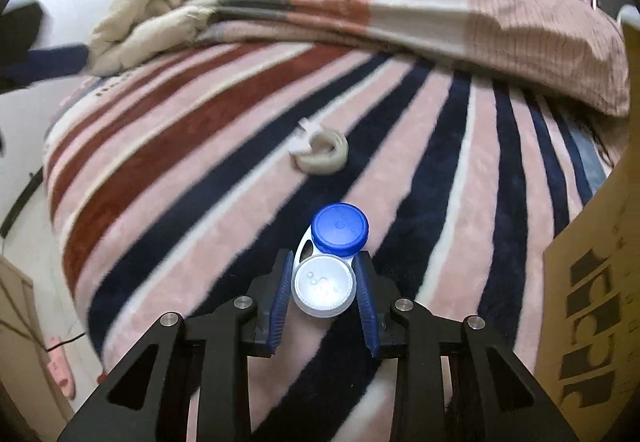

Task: Organize rigid objects
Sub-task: 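Carry the lens case into the box and open the right gripper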

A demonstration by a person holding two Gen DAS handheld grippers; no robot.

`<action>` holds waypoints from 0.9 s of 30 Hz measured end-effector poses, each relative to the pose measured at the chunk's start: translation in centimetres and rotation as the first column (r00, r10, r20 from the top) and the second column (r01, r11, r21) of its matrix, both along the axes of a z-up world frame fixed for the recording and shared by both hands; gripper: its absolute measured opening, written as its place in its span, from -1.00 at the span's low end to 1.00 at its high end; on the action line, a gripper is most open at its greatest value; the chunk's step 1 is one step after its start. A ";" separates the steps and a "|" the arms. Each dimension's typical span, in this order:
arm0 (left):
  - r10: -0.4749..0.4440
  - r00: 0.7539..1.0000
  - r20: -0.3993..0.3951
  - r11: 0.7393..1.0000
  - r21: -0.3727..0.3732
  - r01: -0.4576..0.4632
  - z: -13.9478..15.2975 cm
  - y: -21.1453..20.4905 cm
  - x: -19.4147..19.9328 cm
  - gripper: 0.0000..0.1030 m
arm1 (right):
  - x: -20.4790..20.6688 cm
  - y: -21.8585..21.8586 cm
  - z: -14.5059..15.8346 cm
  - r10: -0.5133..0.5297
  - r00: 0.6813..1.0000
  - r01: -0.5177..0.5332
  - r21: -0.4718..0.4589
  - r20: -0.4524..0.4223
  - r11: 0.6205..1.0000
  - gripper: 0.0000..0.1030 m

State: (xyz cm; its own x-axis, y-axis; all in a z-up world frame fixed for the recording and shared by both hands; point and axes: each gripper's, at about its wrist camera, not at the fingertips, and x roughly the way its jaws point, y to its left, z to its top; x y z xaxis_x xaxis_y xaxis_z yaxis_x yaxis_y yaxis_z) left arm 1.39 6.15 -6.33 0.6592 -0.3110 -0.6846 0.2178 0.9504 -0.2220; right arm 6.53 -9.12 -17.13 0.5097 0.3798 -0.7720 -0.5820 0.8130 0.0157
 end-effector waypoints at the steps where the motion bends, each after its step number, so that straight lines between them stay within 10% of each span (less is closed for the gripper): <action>1: -0.018 1.000 0.001 1.000 -0.015 0.018 0.2 -0.4 0.1 0.53 | -0.4 -0.2 1.0 0.012 1.000 -0.012 0.016 0.016 1.000 -0.49; 6: -0.112 0.994 0.018 0.989 -0.093 0.114 1.9 -3.2 1.3 0.51 | -2.0 -0.8 6.8 0.074 0.993 -0.084 0.110 0.087 0.990 -0.49; 16: -0.334 0.941 0.060 0.919 -0.201 0.339 5.7 -12.3 4.9 -0.50 | -3.9 -7.6 14.6 0.027 0.979 -0.074 0.233 0.201 0.970 -0.49; 27: -0.469 0.883 -0.015 0.873 -0.161 0.461 5.2 -23.6 8.8 -0.53 | -1.7 -17.6 14.8 -0.148 0.979 0.114 0.232 0.138 0.966 -0.49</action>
